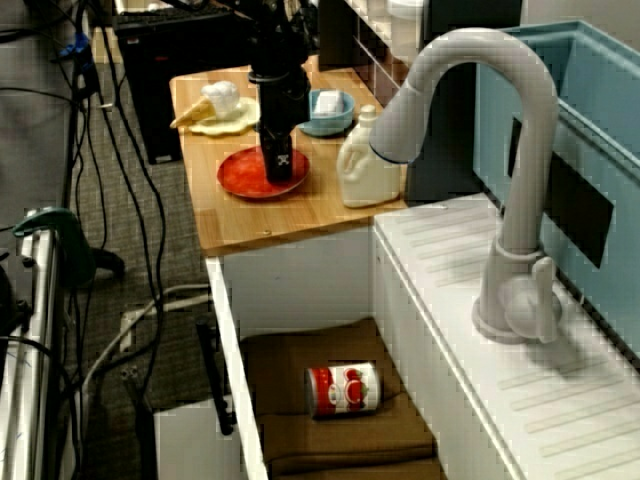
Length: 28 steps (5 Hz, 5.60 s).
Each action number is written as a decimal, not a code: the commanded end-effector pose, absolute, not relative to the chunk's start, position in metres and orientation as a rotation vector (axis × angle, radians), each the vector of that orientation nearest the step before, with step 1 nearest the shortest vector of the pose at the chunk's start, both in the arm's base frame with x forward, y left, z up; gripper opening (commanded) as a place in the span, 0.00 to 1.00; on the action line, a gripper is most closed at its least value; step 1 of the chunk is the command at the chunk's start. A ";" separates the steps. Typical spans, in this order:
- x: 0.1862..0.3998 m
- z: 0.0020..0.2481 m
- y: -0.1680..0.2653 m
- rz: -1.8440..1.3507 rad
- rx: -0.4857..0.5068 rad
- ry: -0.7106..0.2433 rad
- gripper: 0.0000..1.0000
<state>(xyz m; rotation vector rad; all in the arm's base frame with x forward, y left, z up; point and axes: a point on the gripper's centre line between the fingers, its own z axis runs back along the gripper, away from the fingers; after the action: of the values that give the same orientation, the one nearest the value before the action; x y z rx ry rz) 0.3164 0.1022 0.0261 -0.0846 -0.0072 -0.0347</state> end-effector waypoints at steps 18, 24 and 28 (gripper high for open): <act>0.276 0.096 0.168 0.112 -0.127 -0.175 1.00; 0.256 0.103 0.210 0.198 -0.062 -0.211 1.00; 0.251 0.107 0.223 0.195 0.028 -0.197 1.00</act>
<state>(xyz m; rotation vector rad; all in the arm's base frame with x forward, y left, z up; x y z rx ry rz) 0.2536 0.2155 0.0850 -0.0152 -0.1446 0.1978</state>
